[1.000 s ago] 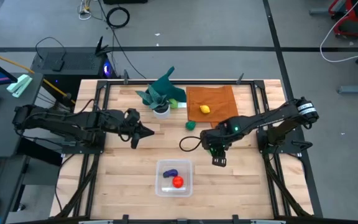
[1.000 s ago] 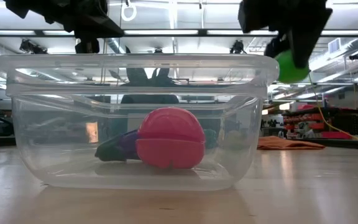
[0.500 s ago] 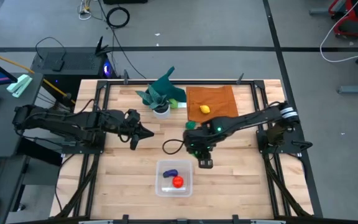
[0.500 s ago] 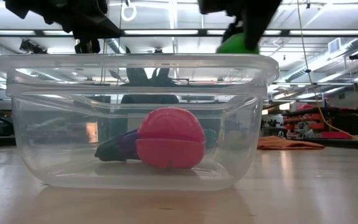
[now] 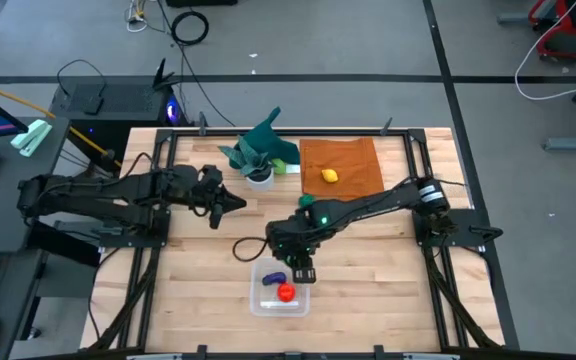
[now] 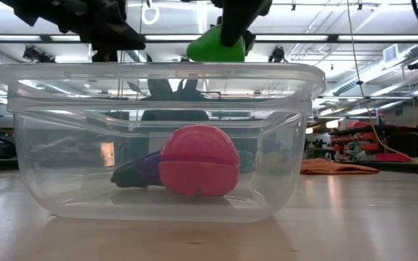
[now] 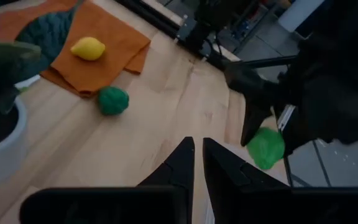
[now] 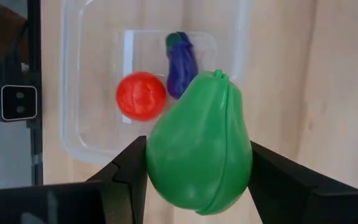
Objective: Pick and placing Produce into tupperware
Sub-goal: Put the pear into the transparent bin
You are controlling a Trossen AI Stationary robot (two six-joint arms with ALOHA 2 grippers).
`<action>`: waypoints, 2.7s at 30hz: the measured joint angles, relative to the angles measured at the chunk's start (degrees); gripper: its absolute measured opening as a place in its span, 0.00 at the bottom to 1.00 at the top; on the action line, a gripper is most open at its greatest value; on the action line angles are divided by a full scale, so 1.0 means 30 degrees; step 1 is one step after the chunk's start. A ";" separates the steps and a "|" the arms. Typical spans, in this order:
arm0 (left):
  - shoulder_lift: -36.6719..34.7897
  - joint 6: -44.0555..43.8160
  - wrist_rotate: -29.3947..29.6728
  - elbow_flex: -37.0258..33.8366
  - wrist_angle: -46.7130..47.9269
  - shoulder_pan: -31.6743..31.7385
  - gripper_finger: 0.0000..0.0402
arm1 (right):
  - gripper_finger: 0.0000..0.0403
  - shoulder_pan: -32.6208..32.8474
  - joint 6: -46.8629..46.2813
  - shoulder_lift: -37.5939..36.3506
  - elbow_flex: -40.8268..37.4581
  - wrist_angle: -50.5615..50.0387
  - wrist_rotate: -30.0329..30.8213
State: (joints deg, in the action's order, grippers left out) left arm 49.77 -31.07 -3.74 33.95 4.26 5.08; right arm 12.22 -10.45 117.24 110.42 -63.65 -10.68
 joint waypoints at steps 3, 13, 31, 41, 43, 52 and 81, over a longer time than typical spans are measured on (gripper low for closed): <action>-0.0018 0.0065 -0.0011 0.0000 -0.0021 0.0002 0.09 | 0.44 0.0361 -0.0099 0.0639 0.0490 0.0045 0.0024; -0.0018 0.0212 -0.0003 0.0000 -0.0025 -0.0001 0.11 | 0.44 0.1563 -0.1186 0.2367 0.0551 0.0948 0.1150; -0.0010 0.0358 -0.0008 0.0007 0.0179 -0.0058 0.11 | 0.44 0.1781 -0.2696 0.3264 0.0480 0.2413 0.2848; -0.0010 0.1099 -0.0072 0.0007 0.0586 -0.0073 0.08 | 0.44 0.2112 0.3195 0.3237 0.0493 0.2684 0.2360; -0.0010 0.1148 -0.0074 0.0007 0.0574 -0.0073 0.09 | 0.44 0.2337 0.5228 0.3230 0.0493 0.2677 0.2427; -0.0010 0.1303 -0.0084 0.0007 0.0675 -0.0073 0.09 | 0.44 0.2394 0.9526 0.3223 0.0493 0.2670 0.5036; -0.0010 0.1580 -0.0084 0.0007 0.0667 -0.0073 0.09 | 0.44 0.2189 1.0560 0.3179 -0.1290 0.3168 0.3856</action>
State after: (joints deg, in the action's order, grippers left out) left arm 49.74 -26.33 -3.99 33.98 6.26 4.86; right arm 18.79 21.23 126.78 106.55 -54.14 0.89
